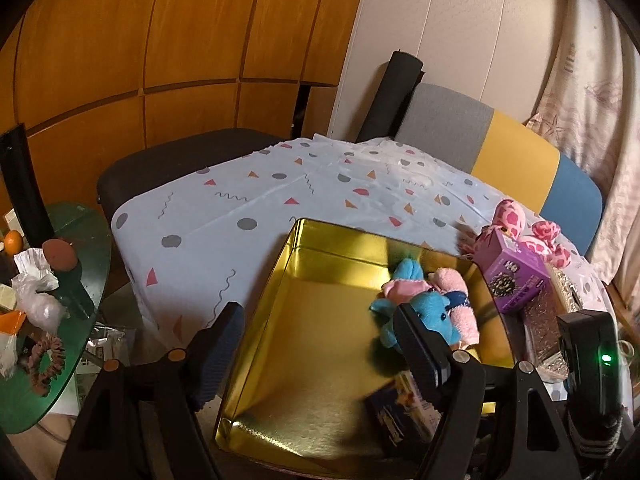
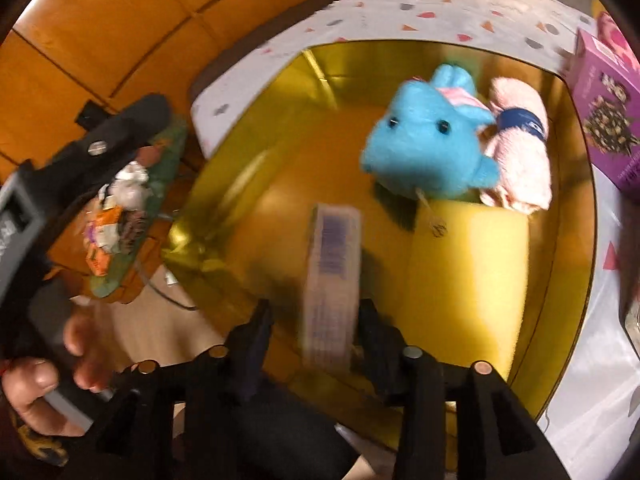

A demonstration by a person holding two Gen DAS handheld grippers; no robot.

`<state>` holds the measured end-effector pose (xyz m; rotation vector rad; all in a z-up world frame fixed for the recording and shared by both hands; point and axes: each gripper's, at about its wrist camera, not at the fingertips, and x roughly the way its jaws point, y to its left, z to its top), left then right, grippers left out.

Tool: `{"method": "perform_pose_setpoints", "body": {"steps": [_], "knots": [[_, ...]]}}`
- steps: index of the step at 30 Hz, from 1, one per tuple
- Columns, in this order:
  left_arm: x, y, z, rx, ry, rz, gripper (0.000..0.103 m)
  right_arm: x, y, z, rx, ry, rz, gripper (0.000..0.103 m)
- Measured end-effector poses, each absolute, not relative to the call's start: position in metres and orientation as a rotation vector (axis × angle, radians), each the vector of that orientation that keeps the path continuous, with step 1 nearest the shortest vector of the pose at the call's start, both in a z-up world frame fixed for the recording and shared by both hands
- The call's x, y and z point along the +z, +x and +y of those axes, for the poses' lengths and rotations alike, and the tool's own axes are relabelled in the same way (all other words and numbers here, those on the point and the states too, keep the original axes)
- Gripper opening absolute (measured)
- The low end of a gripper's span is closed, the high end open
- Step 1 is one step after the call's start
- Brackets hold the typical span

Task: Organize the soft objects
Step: 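Carry the soap box to the gold tray and release it with the right tool, then move both tools back to the remaining items beside the silver box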

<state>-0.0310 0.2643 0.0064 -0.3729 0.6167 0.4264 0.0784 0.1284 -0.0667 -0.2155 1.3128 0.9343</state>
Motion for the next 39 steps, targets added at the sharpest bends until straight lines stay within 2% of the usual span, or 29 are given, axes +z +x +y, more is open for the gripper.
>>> {"method": "perform_pose_setpoints", "body": {"steps": [12,18,23,39], "knots": [[-0.002,-0.024,0.254,0.397,-0.359,0.649,0.077,-0.045,0.08,0.097,0.866,-0.174,1.207,0.047],[0.006,-0.021,0.234,0.341,-0.326,0.641,0.077,-0.024,0.069,0.06,0.778,-0.14,1.094,0.047],[0.016,-0.018,0.203,0.258,-0.266,0.625,0.079,-0.011,0.061,0.02,0.665,-0.14,1.001,0.048],[0.024,-0.005,0.102,-0.016,-0.103,0.661,0.08,-0.002,0.082,-0.136,0.258,-0.025,0.927,0.048]]}}
